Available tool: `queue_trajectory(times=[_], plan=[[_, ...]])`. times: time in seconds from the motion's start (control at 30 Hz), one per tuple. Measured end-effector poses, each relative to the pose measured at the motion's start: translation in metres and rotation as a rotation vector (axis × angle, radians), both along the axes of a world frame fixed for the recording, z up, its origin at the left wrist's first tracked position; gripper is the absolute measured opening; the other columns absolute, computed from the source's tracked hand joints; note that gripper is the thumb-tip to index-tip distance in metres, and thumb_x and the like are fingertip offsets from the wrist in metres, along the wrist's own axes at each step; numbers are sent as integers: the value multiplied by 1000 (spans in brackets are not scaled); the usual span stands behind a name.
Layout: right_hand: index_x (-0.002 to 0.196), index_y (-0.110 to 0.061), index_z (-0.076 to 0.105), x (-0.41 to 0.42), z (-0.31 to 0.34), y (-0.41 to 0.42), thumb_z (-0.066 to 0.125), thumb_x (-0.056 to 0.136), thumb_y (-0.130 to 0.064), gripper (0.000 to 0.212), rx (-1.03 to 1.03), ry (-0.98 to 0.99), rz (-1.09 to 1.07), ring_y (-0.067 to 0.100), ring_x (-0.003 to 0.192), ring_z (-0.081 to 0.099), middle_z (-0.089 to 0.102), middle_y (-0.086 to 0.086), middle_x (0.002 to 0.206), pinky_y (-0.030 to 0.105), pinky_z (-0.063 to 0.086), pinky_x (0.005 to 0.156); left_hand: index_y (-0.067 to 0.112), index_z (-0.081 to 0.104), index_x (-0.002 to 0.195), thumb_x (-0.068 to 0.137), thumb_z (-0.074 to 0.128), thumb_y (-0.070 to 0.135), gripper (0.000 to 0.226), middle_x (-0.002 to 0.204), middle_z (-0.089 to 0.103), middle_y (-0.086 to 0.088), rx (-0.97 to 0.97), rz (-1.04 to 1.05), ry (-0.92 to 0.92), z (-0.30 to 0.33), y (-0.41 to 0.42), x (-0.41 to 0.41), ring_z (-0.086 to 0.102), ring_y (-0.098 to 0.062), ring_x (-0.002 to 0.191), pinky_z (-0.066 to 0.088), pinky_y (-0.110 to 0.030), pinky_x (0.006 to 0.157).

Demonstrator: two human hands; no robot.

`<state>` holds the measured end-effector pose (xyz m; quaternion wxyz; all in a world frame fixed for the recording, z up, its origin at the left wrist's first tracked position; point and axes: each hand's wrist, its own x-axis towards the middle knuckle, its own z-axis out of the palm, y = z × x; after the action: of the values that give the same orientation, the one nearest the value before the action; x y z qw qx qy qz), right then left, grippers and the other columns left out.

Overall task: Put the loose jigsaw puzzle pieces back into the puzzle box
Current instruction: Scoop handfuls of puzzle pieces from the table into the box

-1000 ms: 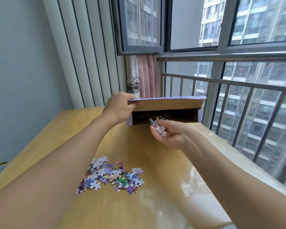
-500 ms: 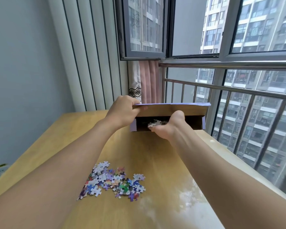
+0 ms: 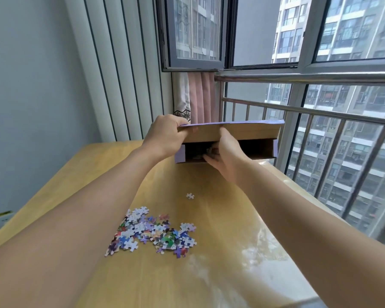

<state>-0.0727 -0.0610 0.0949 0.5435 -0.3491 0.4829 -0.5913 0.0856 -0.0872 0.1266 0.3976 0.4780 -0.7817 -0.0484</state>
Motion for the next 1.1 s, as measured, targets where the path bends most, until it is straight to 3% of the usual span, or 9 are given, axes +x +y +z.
queue_trajectory(times=[0.13, 0.23, 0.33, 0.5, 0.67, 0.73, 0.87, 0.97, 1.1], plan=[[102, -7, 76, -11, -22, 20, 58, 92, -16, 22, -470, 1137, -2, 21, 90, 67, 74, 1, 96, 30, 53, 80, 18, 61, 63, 95, 62, 34, 35, 56, 49, 2, -12, 6, -39, -6, 3, 2, 41, -18, 60, 32, -31, 55], [98, -16, 78, -11, -41, 40, 61, 88, -13, 19, -773, 1379, 42, 12, 79, 70, 76, -5, 90, 28, 58, 74, 24, 56, 58, 95, 65, 32, 38, 54, 44, 4, -6, 22, 1, -15, 5, 3, 37, -17, 59, 30, -28, 53], [118, -15, 69, -7, -72, 39, 63, 91, -33, 33, -507, 1655, 350, 25, 104, 68, 73, 5, 114, 38, 56, 87, 30, 60, 61, 94, 66, 30, 34, 56, 52, 5, 25, 1, 8, -32, 3, 6, 41, -20, 63, 35, -33, 57], [157, -17, 28, 11, -104, 27, 47, 100, -51, 69, -194, 1575, 584, 22, 151, 23, 25, 5, 166, 34, 22, 122, 11, 72, 82, 93, 65, 28, 22, 68, 60, -5, 86, 40, -73, -66, -4, 17, 50, -29, 73, 42, -38, 67], [150, -21, 46, 32, -101, 54, 49, 105, -40, 49, -286, 1253, 746, 10, 138, 43, 48, -9, 153, 26, 32, 114, 23, 78, 91, 89, 66, 25, 12, 83, 71, 1, 191, 35, -110, -87, -2, 31, 60, -24, 83, 53, -42, 76], [154, -25, 40, 29, -94, 65, 61, 97, -48, 65, -267, 1201, 792, 6, 137, 44, 47, -13, 152, 22, 34, 112, 23, 78, 97, 89, 70, 25, 12, 94, 74, 2, 240, -21, -106, -91, 7, 41, 63, -21, 90, 53, -39, 81], [162, -25, 11, 11, -86, 74, 82, 71, -62, 121, -212, 1417, 805, 3, 146, 25, 23, -14, 163, 16, 23, 114, 31, 55, 137, 76, 73, 66, 72, 143, 54, 6, 345, 81, -207, -105, 31, 93, 49, -14, 130, 40, -32, 108], [161, -22, -8, 18, -96, 84, 64, 70, -82, 131, -244, 1563, 808, 7, 154, 2, -2, -9, 169, 23, 7, 123, 26, 32, 154, 65, 33, 97, 114, 162, 29, 3, 546, 233, -232, -131, 46, 146, 26, -19, 149, 22, -42, 122], [161, -22, -1, 53, -109, 78, 47, 71, -92, 124, -366, 1599, 689, 14, 155, 8, 4, -6, 169, 30, 14, 123, 29, 33, 154, 80, 17, 91, 98, 159, 31, 15, 635, 195, -20, -161, 69, 170, 26, -8, 148, 17, -35, 124]])
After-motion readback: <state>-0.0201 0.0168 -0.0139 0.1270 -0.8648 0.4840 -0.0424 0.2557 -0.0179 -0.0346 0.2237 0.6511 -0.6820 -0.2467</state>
